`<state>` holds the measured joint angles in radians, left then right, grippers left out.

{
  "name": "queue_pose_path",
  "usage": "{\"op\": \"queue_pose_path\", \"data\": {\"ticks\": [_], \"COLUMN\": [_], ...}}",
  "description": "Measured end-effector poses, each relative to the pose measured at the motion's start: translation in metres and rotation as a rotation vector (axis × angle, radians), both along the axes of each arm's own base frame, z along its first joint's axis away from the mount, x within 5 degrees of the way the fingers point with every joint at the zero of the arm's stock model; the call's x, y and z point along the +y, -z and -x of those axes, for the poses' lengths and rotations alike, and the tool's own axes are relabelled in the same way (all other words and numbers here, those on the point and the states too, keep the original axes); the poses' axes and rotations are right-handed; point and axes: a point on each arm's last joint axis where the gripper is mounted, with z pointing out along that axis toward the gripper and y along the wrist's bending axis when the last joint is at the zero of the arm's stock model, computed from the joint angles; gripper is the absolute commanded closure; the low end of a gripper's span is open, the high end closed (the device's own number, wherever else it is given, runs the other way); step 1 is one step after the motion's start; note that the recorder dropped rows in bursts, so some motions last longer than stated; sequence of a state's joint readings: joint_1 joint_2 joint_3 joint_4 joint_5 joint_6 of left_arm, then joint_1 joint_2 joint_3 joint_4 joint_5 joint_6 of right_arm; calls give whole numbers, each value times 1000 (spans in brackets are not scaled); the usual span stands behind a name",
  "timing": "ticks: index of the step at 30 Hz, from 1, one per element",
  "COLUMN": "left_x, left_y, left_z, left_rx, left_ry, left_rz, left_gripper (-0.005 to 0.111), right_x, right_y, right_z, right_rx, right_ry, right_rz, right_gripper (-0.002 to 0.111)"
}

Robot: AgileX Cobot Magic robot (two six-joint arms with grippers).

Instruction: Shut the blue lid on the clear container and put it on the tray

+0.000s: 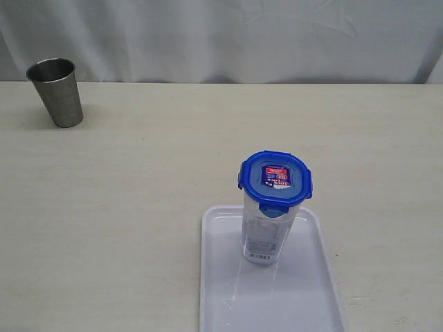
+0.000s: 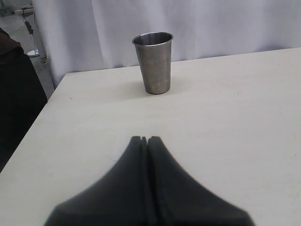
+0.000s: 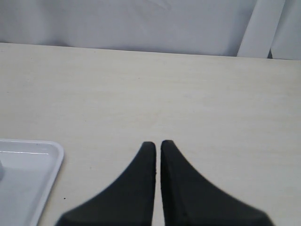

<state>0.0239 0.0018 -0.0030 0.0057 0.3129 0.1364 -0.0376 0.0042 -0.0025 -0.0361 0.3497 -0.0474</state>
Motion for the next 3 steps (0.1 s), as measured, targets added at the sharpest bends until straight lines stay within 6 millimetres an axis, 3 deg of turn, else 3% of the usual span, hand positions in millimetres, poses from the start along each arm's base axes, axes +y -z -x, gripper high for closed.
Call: {"op": "queue_pose_path", "data": {"ticks": [3], "left_x": [0], "left_y": [0], "left_z": [0], "left_rx": [0], "left_ry": [0], "left_rz": [0], "left_gripper": [107], "right_x": [0], "right_y": [0], "right_z": [0], "right_rx": [0], "right_ry": [0], "right_rz": [0], "right_gripper": [104]}}
